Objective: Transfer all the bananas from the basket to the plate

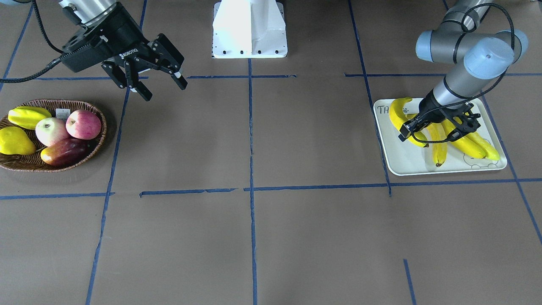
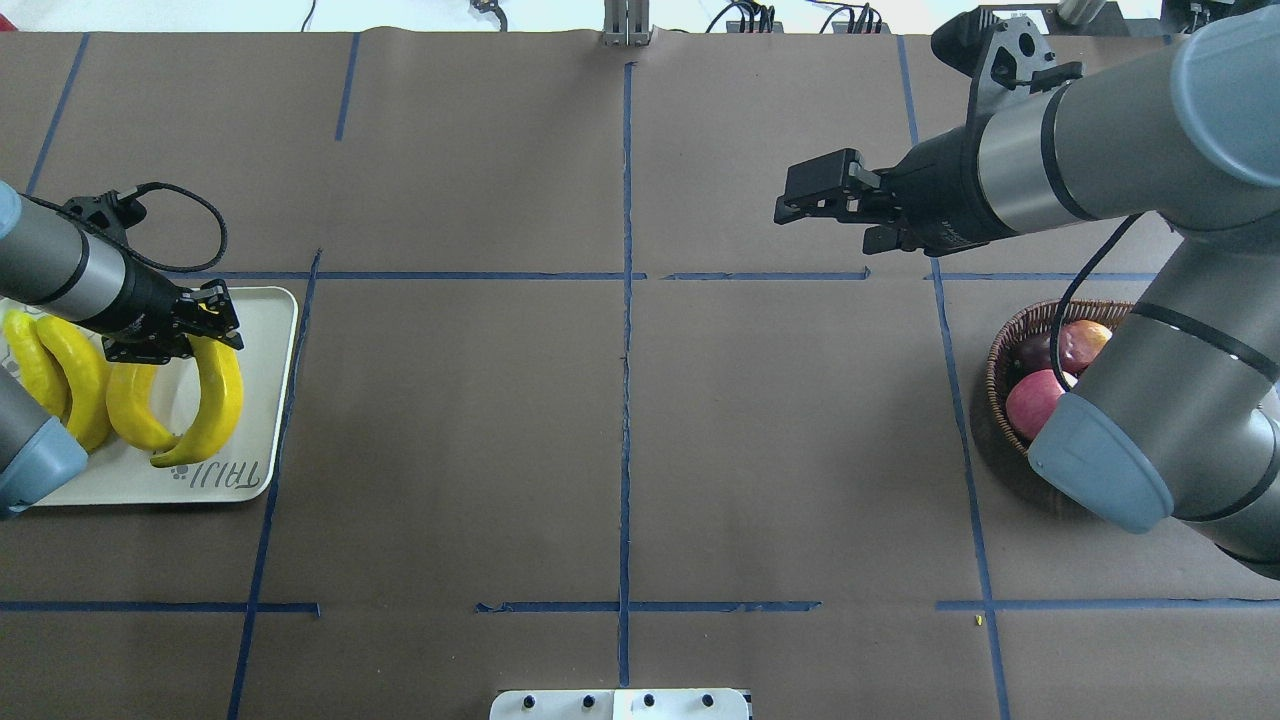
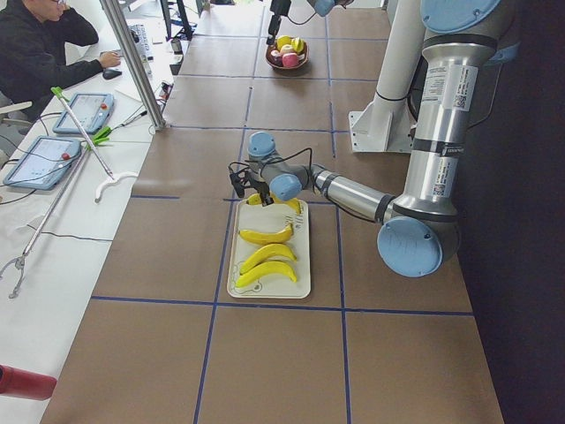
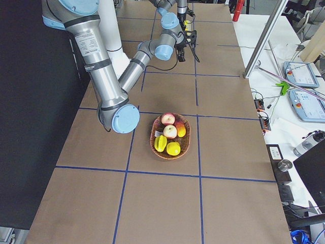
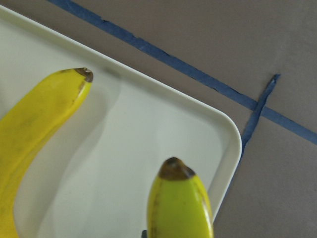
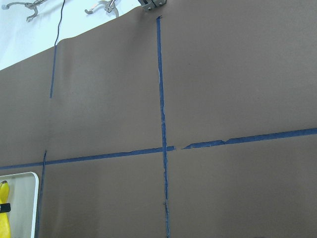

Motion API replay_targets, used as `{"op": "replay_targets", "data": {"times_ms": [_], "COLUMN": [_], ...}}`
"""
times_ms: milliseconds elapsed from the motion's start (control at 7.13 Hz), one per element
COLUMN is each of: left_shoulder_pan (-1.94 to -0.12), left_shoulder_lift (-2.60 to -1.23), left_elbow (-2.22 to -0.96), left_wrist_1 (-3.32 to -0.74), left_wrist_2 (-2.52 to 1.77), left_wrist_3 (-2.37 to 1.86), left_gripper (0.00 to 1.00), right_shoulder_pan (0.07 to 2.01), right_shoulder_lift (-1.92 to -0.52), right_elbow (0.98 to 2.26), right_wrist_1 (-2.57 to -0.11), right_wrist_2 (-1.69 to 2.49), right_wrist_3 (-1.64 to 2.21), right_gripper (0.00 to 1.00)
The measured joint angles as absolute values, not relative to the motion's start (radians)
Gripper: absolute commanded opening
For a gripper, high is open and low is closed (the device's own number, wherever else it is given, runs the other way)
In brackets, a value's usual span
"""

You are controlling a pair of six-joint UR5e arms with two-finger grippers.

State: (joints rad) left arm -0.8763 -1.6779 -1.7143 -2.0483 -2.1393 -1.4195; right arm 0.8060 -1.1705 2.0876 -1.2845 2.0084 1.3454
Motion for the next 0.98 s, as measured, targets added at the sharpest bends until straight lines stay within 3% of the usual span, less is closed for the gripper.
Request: {"op": "replay_targets", "data": {"times_ms": [561, 982], "left_shoulder_pan": [-0.877, -0.987], "left_shoulder_lift": [-1.666, -1.624], "left_elbow": [-1.718, -1.765], "left_wrist_1": [-2.048, -2.048], "left_wrist_2": [-2.079, -2.166], "left_wrist_3": [-1.384, -1.189], "left_gripper": [1.0, 1.0], "right_shoulder_pan": [0.845, 0.937], "right_shoulder_lift": [-1.198, -1.277], "right_elbow": [2.069, 2.06], "right_wrist_1": [-1.308, -1.444], "right_wrist_2": [2.008, 2.016], "right_wrist_3": [1.32, 1.0], "right_gripper": [1.0, 1.0]}}
